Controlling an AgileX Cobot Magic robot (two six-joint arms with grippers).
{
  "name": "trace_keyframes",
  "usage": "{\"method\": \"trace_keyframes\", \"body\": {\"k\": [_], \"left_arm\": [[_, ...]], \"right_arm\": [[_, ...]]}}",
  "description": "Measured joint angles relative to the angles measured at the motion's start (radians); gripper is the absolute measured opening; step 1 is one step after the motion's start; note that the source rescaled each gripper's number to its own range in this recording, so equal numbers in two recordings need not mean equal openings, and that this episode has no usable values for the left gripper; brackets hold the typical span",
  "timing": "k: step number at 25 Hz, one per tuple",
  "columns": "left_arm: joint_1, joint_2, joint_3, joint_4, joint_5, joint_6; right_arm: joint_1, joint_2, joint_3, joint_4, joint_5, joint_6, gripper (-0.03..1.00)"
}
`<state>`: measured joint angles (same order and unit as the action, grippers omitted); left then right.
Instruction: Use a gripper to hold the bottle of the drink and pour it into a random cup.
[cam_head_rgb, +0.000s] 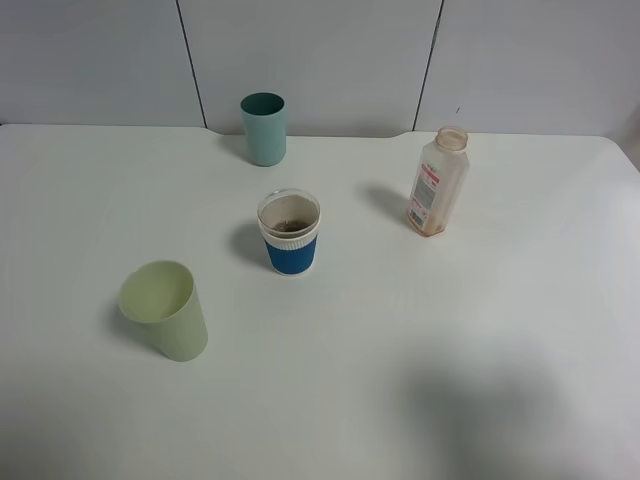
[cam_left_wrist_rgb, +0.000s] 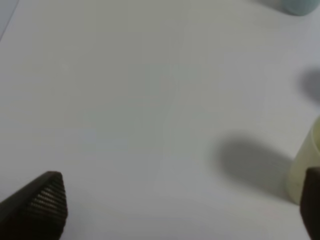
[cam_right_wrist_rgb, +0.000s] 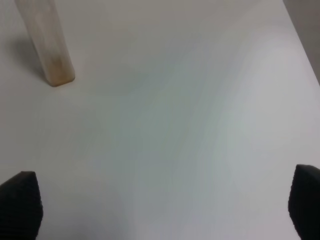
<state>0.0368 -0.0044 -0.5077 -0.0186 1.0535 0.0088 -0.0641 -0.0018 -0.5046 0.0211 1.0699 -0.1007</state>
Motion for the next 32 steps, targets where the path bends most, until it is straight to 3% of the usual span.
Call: {"method": "trace_keyframes", "body": {"k": [8,32], "left_arm": [[0.000,0.000,0.000,0.000,0.000,0.000],[0.000,0.000,0.000,-0.002,0.000,0.000]], "right_arm": [[0.000,0.000,0.000,-0.038,0.000,0.079,1.00],[0.000,0.000,0.000,-0.035,0.000,0.085,1.00]]}}
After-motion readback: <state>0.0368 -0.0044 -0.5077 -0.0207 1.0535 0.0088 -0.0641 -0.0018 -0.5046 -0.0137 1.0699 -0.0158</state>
